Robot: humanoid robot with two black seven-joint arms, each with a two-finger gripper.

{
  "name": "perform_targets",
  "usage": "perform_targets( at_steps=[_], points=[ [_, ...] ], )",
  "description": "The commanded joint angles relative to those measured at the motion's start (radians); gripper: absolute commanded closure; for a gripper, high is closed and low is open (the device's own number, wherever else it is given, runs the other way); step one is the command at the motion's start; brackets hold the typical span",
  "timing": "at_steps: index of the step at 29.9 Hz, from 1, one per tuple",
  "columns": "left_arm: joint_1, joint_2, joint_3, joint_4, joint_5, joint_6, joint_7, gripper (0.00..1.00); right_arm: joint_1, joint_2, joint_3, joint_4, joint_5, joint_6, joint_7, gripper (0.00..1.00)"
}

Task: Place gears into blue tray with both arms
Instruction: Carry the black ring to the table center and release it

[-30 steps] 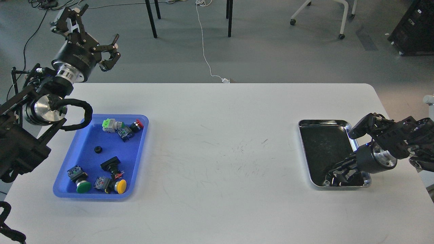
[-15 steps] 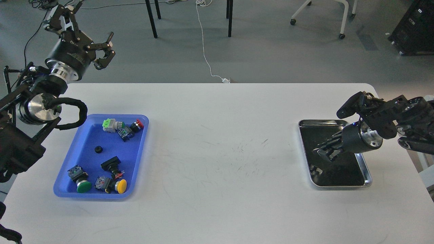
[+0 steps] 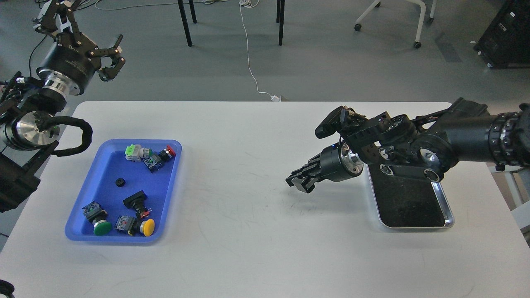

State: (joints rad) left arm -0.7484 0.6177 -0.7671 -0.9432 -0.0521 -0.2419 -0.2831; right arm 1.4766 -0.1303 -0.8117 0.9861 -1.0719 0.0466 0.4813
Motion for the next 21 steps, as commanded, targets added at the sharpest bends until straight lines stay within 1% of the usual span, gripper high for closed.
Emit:
perform_targets(
  at_steps=[1, 11, 15, 19, 21],
  points=[
    [0.0, 0.007, 0.0, 0.0, 0.0, 0.001, -0.001, 0.02, -0.036, 0.061, -0.001, -0.046, 0.01, -0.011, 0.0, 0.81],
    [0.001, 0.014, -0.001, 0.0, 0.0, -0.001, -0.002, 0.02, -0.087, 0.129, -0.006, -0.08, 0.041, -0.014, 0.003, 0.81],
    [0.001, 0.016, -0.001, 0.0, 0.0, 0.001, -0.002, 0.02, -0.114, 0.13, -0.006, -0.109, 0.041, -0.019, 0.002, 0.78],
    [0.001, 0.025, 0.0, -0.008, 0.0, 0.0, -0.002, 0.02, -0.127, 0.13, -0.006, -0.115, 0.043, -0.034, 0.005, 0.63],
    [0.001, 0.033, 0.003, -0.008, 0.0, -0.001, -0.002, 0.02, -0.127, 0.13, -0.004, -0.115, 0.043, -0.034, 0.005, 0.59]
  ],
)
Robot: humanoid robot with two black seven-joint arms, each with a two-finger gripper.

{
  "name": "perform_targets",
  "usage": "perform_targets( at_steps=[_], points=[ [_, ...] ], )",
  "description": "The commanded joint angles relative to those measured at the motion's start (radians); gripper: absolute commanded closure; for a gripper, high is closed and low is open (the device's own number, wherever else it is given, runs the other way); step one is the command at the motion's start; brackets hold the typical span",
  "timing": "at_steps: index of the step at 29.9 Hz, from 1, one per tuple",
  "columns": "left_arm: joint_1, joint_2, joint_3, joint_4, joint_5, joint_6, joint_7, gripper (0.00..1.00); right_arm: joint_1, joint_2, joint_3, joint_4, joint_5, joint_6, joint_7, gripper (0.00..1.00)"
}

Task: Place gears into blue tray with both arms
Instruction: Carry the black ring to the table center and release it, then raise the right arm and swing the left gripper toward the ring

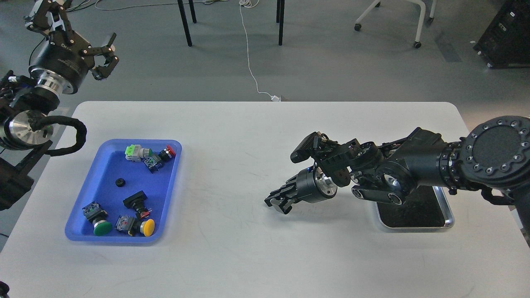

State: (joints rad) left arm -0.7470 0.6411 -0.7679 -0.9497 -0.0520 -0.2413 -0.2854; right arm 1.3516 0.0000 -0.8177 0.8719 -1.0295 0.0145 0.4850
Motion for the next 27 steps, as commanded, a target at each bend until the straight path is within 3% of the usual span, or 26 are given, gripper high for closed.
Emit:
perform_targets(
  at_steps=[1, 8, 12, 15, 18, 27],
  points=[
    [0.0, 0.009, 0.005, -0.001, 0.0, -0.001, 0.002, 0.02, 0.0, 0.0, 0.002, -0.001, 0.0, -0.002, 0.001, 0.54],
    [0.0, 0.02, 0.006, -0.001, 0.0, -0.003, 0.003, 0.02, 0.017, -0.038, 0.054, 0.003, 0.031, -0.008, 0.0, 0.29],
    [-0.006, 0.051, 0.01, -0.001, 0.012, -0.048, 0.012, 0.02, 0.038, -0.156, 0.242, -0.011, 0.132, -0.005, -0.006, 0.04],
    [-0.02, 0.057, 0.01, -0.007, 0.03, -0.116, 0.017, 0.02, 0.028, -0.271, 0.408, -0.002, 0.195, 0.001, -0.006, 0.04],
    [-0.054, 0.058, 0.015, -0.052, 0.087, -0.119, 0.017, 0.02, -0.014, -0.375, 0.553, 0.012, 0.2, 0.002, -0.006, 0.03],
    [-0.055, 0.026, 0.056, -0.291, 0.78, -0.119, 0.011, 0.02, -0.323, -0.584, 1.057, 0.044, 0.341, 0.004, -0.009, 0.02]
  ],
)
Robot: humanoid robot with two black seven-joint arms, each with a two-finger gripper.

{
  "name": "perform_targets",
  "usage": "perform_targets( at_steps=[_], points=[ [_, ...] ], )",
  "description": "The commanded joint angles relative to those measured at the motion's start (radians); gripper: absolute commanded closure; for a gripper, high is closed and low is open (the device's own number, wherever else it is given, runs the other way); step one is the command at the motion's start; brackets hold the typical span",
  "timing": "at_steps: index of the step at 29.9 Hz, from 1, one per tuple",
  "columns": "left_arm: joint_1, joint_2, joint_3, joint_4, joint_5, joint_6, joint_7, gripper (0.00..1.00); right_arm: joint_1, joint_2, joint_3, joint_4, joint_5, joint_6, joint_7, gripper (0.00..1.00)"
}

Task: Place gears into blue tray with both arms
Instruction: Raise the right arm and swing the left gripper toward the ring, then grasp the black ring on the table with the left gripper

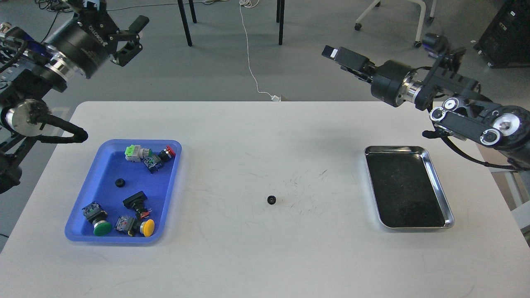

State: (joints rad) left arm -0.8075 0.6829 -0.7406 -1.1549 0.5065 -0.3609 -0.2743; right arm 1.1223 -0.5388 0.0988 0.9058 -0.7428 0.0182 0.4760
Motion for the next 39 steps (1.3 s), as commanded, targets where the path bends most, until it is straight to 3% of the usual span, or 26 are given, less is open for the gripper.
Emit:
perform_targets(
  at_steps=[1, 13, 20, 24, 30, 39],
  points=[
    [0.004, -0.026, 0.052, -0.115, 0.304, 0.0, 0.0, 0.02, -0.125, -0.064, 0.18, 0.021, 0.075, 0.0, 0.0, 0.02],
    [0.008, -0.259, 0.188, -0.204, 1.079, 0.051, 0.001, 0.03, -0.446, -0.216, 0.398, 0.225, 0.486, 0.0, 0.007, 0.01],
    [0.013, -0.408, 0.438, -0.154, 1.53, 0.256, 0.006, 0.03, -0.564, -0.217, 0.459, 0.263, 0.69, 0.005, 0.013, 0.01],
    [0.017, -0.463, 0.523, -0.051, 1.626, 0.327, 0.006, 0.06, -0.624, -0.217, 0.476, 0.268, 0.847, 0.063, 0.013, 0.01],
    [0.048, -0.499, 0.598, 0.13, 1.675, 0.401, 0.0, 0.13, -0.723, -0.216, 0.492, 0.271, 0.873, 0.151, 0.013, 0.01],
    [0.06, -0.48, 0.622, 0.162, 1.675, 0.399, -0.002, 0.37, -0.763, -0.216, 0.545, 0.3, 0.873, 0.152, 0.013, 0.01]
  ],
)
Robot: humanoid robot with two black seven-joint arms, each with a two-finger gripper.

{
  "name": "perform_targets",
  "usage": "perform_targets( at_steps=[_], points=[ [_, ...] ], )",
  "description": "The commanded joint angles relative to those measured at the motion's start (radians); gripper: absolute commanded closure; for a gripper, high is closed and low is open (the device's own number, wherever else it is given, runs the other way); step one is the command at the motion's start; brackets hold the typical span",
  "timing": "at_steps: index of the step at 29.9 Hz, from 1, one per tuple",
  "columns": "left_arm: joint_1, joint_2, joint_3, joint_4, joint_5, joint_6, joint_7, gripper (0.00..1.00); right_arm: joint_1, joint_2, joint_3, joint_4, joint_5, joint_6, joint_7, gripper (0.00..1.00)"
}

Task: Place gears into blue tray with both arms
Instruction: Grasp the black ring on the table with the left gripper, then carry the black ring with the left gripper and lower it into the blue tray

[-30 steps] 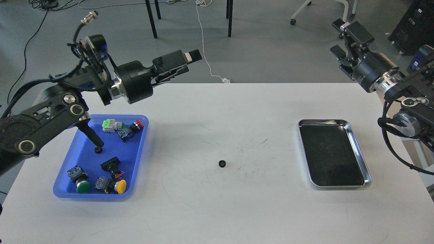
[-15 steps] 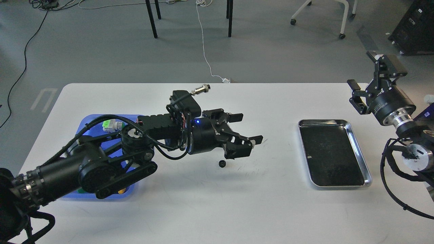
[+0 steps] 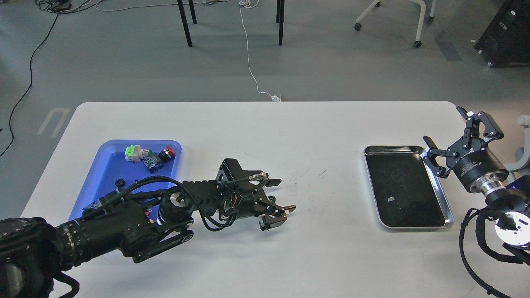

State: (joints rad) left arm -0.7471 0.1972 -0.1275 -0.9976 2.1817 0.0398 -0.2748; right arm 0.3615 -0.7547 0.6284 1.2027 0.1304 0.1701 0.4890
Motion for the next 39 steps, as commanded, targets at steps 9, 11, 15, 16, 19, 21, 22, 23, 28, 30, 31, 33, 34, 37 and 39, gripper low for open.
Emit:
perform_targets(
  at_steps=[9, 11, 15, 16, 19, 21, 22, 23, 28, 30, 31, 33, 34, 37, 39],
  points=[
    [0.014, 0.033, 0.015, 0.025, 0.0, -0.001, -0.003, 0.63, -0.003, 0.017, 0.037, 0.029, -0.002, 0.0, 0.0, 0.01],
    [0.015, 0.033, 0.015, 0.037, 0.0, -0.001, -0.003, 0.63, -0.001, 0.018, 0.037, 0.029, -0.002, 0.0, 0.0, 0.01],
    [0.017, 0.033, 0.015, 0.057, 0.0, -0.001, -0.006, 0.71, -0.001, 0.017, 0.039, 0.029, -0.002, 0.0, 0.0, 0.01],
    [0.017, 0.033, 0.015, 0.056, 0.0, -0.001, -0.006, 0.74, -0.001, 0.017, 0.039, 0.029, -0.002, 0.0, 0.0, 0.01],
    [0.022, 0.039, 0.006, 0.045, 0.0, 0.003, -0.007, 0.81, -0.001, 0.017, 0.045, 0.028, -0.002, 0.0, 0.0, 0.01],
    [0.022, 0.071, -0.004, 0.037, -0.002, 0.005, -0.009, 0.83, -0.001, 0.017, 0.05, 0.028, -0.002, 0.0, 0.0, 0.01],
    [0.02, 0.093, -0.015, 0.024, -0.003, 0.012, -0.009, 0.83, -0.001, 0.017, 0.05, 0.028, -0.002, 0.0, 0.0, 0.01],
    [0.019, 0.12, -0.036, 0.001, -0.007, 0.022, -0.01, 0.83, -0.001, 0.017, 0.05, 0.029, -0.002, 0.0, 0.0, 0.01],
    [0.022, 0.353, -0.149, -0.151, -0.089, 0.029, -0.012, 0.83, -0.001, 0.017, 0.05, 0.028, -0.003, 0.0, 0.0, 0.01],
    [0.025, 0.467, -0.149, -0.171, -0.192, 0.032, -0.014, 0.83, -0.001, 0.017, 0.053, 0.028, -0.003, 0.0, 0.0, 0.01],
    [0.025, 0.51, -0.143, -0.171, -0.235, 0.032, -0.02, 0.83, 0.001, 0.017, 0.057, 0.026, -0.003, 0.0, 0.0, 0.01],
    [0.038, 0.586, -0.135, -0.167, -0.295, 0.032, -0.055, 0.83, 0.004, 0.018, 0.063, 0.026, -0.003, -0.001, 0.0, 0.01],
    [0.06, 0.622, -0.126, -0.162, -0.301, 0.032, -0.084, 0.83, 0.008, 0.023, 0.063, 0.028, -0.003, -0.001, 0.0, 0.01],
    [0.112, 0.669, -0.121, -0.15, -0.298, 0.034, -0.124, 0.83, 0.011, 0.04, 0.063, 0.026, -0.005, -0.004, 0.0, 0.01],
    [0.144, 0.676, -0.123, -0.133, -0.296, 0.038, -0.126, 0.83, 0.013, 0.041, 0.062, 0.028, -0.005, -0.006, 0.0, 0.01]
  ],
)
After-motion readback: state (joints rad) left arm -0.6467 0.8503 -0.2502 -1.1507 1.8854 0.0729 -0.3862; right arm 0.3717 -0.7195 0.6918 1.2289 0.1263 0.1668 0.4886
